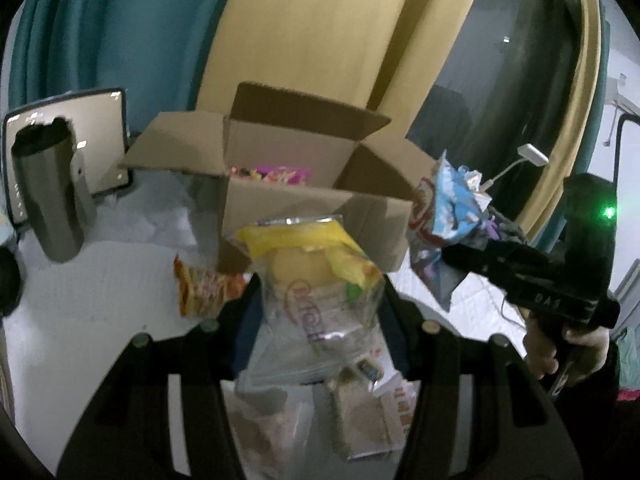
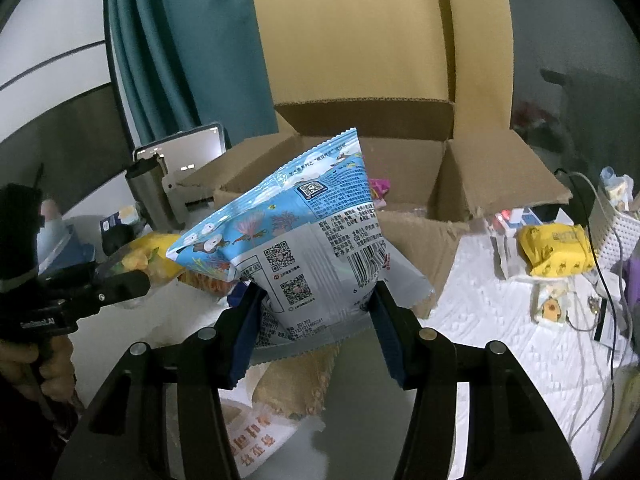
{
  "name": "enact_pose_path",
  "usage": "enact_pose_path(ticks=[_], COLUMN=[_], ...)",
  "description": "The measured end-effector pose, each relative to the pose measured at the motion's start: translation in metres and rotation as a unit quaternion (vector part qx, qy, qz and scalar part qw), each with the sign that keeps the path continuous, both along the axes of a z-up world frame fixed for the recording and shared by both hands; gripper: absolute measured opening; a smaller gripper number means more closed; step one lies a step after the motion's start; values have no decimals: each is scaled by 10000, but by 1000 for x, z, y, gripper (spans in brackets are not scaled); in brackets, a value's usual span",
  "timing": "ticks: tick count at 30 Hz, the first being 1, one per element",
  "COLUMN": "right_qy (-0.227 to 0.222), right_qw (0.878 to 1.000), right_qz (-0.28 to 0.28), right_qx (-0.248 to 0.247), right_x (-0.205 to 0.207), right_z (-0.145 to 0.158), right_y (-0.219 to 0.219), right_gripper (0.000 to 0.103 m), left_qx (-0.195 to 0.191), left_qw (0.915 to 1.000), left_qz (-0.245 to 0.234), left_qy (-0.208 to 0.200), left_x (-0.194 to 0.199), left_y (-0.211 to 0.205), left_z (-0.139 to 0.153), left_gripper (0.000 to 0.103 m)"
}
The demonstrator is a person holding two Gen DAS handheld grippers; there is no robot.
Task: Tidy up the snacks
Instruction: 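Carry the bread bag and blue-white bag into the box and open both grippers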
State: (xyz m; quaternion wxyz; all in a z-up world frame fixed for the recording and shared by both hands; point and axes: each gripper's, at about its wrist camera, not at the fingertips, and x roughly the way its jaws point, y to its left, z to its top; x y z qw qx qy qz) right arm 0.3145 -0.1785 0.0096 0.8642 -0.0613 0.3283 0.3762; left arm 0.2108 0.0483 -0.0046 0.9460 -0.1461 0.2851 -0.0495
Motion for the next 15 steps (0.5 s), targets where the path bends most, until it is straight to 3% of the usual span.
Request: enact_pose_path(ticks=[15], right_qy=[-255], right_qw=[9997], right_qz=[14], right_qx=[28], right_x=[31], right_z=[19], right_y=[13], right_gripper=[57], left_qx=[302], left_qw=[9988], left_qz=[-208], left_qy=[-331], left_x=[49], left_y=[-6], left_z=[32], left_gripper=[55])
